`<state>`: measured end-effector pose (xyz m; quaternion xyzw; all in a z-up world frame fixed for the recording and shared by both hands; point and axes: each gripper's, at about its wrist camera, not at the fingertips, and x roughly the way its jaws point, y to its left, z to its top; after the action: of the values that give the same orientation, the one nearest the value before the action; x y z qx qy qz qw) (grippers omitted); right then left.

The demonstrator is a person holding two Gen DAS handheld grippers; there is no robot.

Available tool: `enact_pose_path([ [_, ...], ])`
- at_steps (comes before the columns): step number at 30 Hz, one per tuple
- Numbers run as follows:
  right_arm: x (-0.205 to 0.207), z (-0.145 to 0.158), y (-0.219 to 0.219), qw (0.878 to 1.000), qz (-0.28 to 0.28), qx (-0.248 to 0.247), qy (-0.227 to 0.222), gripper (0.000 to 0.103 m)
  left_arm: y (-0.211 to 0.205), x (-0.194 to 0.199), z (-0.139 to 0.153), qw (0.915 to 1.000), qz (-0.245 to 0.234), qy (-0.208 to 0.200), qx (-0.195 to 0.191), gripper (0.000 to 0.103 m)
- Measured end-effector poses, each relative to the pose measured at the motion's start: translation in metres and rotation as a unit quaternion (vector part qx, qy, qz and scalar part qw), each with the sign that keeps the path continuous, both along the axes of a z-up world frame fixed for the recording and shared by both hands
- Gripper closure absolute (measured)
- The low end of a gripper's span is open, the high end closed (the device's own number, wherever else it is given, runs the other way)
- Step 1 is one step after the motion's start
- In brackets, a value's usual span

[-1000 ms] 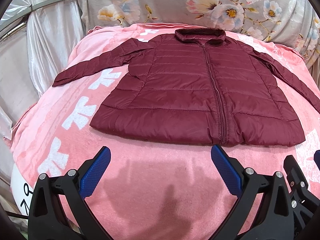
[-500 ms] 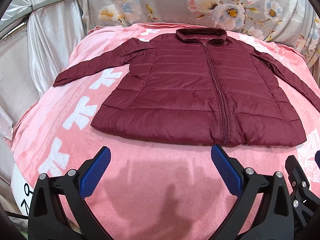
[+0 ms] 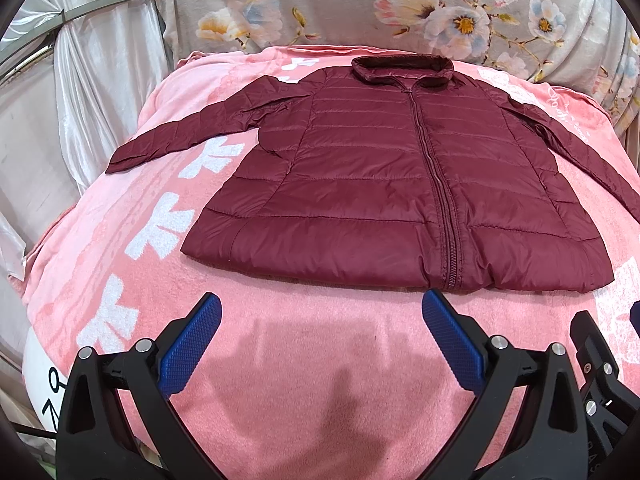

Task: Fold large clothes
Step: 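Reach the right gripper to the jacket sleeve cuff and grasp it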

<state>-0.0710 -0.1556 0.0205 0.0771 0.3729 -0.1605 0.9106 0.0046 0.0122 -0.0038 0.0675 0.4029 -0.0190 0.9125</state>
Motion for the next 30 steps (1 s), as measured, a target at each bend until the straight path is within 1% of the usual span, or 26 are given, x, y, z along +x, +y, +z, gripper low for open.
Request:
enact_pose_path([
  [9,0.000,-0.001,-0.003,1.000,-0.001,0.002,-0.002,0.017,0.005,0.004,-0.004,1.0000,0.006,0.003,0.001,0.005],
  [11,0.001,-0.003,-0.011,1.000,-0.005,0.006,-0.004,0.016,0.010,0.008,-0.004,0.9998,0.018,-0.001,0.004,0.005],
  [13,0.003,-0.006,-0.033,0.999,-0.018,0.027,-0.007,0.016,0.018,0.015,-0.004,0.9996,0.029,-0.002,-0.003,0.005],
  [14,0.005,-0.008,-0.052,0.998,-0.032,0.045,-0.011,0.016,0.020,0.018,-0.003,0.9995,0.032,0.000,-0.008,0.005],
  [16,0.014,-0.011,-0.080,0.996,-0.052,0.063,-0.018,0.016,0.024,0.026,-0.001,0.9991,0.035,0.002,-0.023,0.005],
  [18,0.022,-0.014,-0.121,0.993,-0.084,0.081,-0.033,0.016,0.030,0.035,0.001,0.9986,0.039,0.000,-0.035,0.005],
  [21,0.030,-0.014,-0.176,0.986,-0.133,0.078,-0.059,0.016,0.035,0.047,0.004,0.9980,0.042,-0.006,-0.046,0.005],
  [24,0.041,-0.018,-0.231,0.978,-0.181,0.070,-0.071,0.016,0.036,0.059,0.005,0.9972,0.053,-0.015,-0.051,0.005],
  [26,0.049,-0.027,-0.269,0.972,-0.213,0.072,-0.070,0.016,0.037,0.069,0.005,0.9967,0.062,-0.021,-0.048,0.005],
  [30,0.061,-0.046,-0.332,0.957,-0.268,0.090,-0.063,0.016,0.037,0.086,0.003,0.9959,0.072,-0.028,-0.047,0.005],
])
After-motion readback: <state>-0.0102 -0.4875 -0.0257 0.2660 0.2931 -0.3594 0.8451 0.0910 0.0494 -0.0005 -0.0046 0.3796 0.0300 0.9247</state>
